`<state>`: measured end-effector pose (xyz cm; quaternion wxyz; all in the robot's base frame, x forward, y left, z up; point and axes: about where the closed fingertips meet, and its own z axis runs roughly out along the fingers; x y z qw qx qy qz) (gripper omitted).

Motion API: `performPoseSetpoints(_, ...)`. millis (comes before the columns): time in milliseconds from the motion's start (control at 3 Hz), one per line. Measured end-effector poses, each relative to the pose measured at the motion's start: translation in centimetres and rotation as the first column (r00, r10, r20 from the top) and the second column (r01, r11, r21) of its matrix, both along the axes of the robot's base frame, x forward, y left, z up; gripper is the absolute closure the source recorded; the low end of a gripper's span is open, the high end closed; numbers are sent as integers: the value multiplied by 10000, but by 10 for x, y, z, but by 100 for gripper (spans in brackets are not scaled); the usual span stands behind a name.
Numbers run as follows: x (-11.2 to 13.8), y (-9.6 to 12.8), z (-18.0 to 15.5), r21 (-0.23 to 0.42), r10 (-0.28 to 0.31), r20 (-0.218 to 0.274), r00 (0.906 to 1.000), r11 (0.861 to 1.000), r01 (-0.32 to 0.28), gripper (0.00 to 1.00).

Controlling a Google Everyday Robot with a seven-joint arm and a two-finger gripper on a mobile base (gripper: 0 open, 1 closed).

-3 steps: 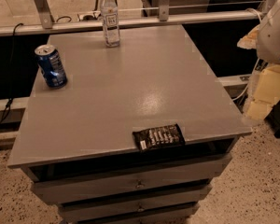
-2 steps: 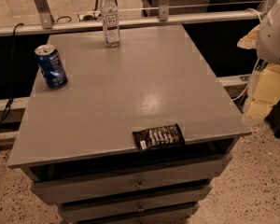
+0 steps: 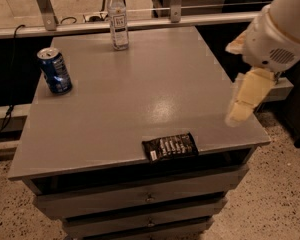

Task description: Knock pepsi can over

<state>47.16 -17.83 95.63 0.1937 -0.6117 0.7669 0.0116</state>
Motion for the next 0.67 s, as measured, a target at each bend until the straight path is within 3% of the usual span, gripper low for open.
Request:
performPoseSetpoints(333, 40, 66, -31, 1663, 771, -4, 9970, 9831, -760, 0)
performPoseSetpoints(667, 76, 135, -52, 3390, 1315, 188, 9911, 9318, -1300, 0)
